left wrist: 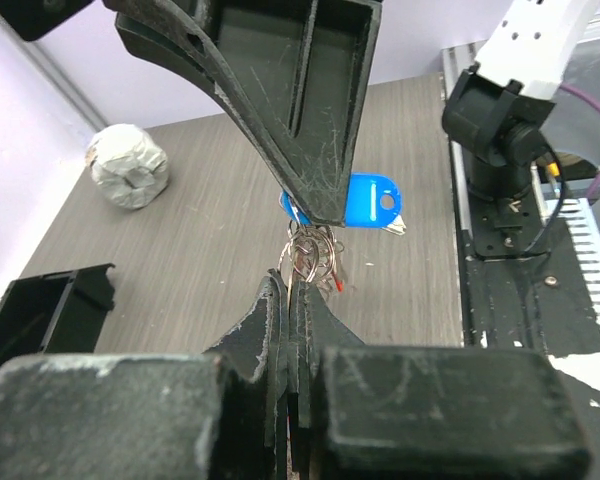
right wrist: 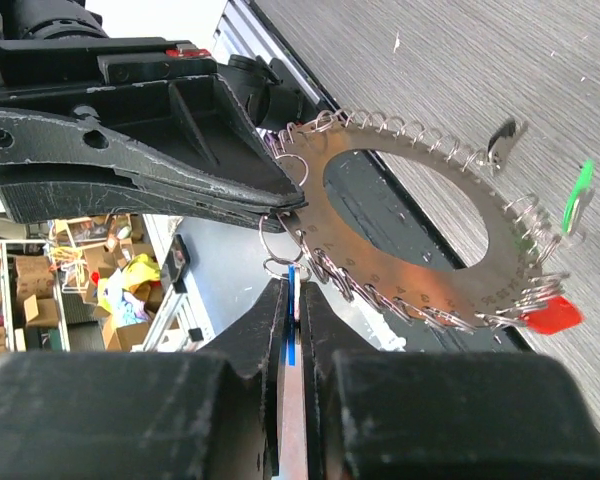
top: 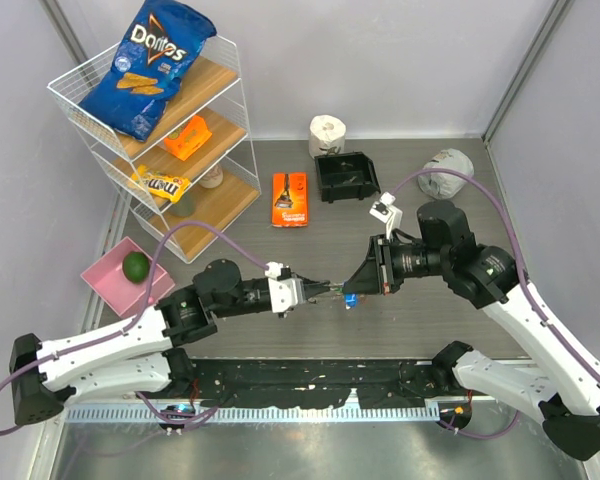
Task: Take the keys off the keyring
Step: Remove the key from the keyring.
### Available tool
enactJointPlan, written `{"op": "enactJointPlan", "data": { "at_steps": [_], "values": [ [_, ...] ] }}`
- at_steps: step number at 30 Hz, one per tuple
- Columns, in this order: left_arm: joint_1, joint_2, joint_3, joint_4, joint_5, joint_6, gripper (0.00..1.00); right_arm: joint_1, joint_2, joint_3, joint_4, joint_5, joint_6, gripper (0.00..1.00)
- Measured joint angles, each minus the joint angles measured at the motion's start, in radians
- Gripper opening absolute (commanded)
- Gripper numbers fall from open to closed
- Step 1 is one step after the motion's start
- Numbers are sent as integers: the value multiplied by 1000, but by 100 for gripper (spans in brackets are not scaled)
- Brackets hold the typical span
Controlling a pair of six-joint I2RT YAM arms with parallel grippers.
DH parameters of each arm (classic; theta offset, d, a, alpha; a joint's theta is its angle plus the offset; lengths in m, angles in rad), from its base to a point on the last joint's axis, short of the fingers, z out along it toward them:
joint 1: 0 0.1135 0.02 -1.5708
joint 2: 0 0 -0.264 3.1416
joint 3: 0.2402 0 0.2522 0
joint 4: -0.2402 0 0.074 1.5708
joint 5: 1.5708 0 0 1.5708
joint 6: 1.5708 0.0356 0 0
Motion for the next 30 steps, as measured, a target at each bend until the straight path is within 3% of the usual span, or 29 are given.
{"op": "enactJointPlan", "data": {
  "at_steps": [8, 17, 24, 30],
  "values": [
    [-92, -6, 0, -45, -221, 73, 0, -5, -55, -122, 96, -36, 73, 5],
    [-104, 61, 113, -175, -295, 13, 0, -5, -66, -174, 140, -50, 84, 6],
    [-98, 65, 183, -255, -281, -49, 0, -5, -74, -187, 141, -56, 68, 52],
    [-93, 60, 206, -270, -232, -65, 0, -5, -74, -156, 43, -12, -11, 54]
  ]
}}
